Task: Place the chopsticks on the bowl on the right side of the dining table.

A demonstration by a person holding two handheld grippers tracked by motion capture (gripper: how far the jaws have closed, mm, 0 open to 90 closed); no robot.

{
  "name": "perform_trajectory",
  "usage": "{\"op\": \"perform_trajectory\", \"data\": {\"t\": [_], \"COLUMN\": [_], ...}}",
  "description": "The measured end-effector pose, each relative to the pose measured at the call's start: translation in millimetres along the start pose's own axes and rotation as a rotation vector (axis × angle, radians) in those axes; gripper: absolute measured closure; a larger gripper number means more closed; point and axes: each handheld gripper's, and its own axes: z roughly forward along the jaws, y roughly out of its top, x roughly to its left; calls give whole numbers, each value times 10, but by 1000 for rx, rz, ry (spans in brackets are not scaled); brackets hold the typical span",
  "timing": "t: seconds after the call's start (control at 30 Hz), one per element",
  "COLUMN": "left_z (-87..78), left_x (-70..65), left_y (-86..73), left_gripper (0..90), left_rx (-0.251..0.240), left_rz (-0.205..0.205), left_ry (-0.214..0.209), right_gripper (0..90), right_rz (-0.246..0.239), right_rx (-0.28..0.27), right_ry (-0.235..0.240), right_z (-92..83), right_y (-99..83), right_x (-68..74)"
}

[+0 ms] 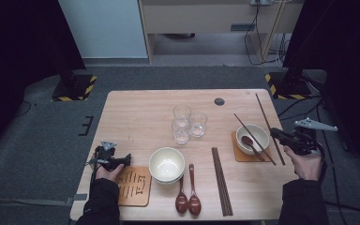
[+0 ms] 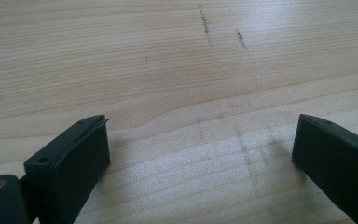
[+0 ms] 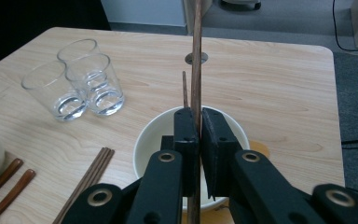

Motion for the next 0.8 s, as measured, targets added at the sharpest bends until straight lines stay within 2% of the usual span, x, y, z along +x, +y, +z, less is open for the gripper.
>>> {"op": "perform_trajectory", "data": {"t": [0.27, 0.53, 0.8], "left_z": [0, 0, 0], "left_x": [0, 0, 0], "left_y": [0, 0, 0], "left_gripper": [29, 29, 30], "left_rx": [0, 0, 0], "left_rz": [0, 0, 0], "left_ry": [0, 0, 0], "right_gripper": [853, 853, 853], "right_rz": [-27, -23, -34], "right_rx": [22, 28, 65], "right_ry": [-16, -24, -21], "right_z": [122, 192, 327], "right_y": [18, 34, -9], "right_x": [-44, -128, -198]}}
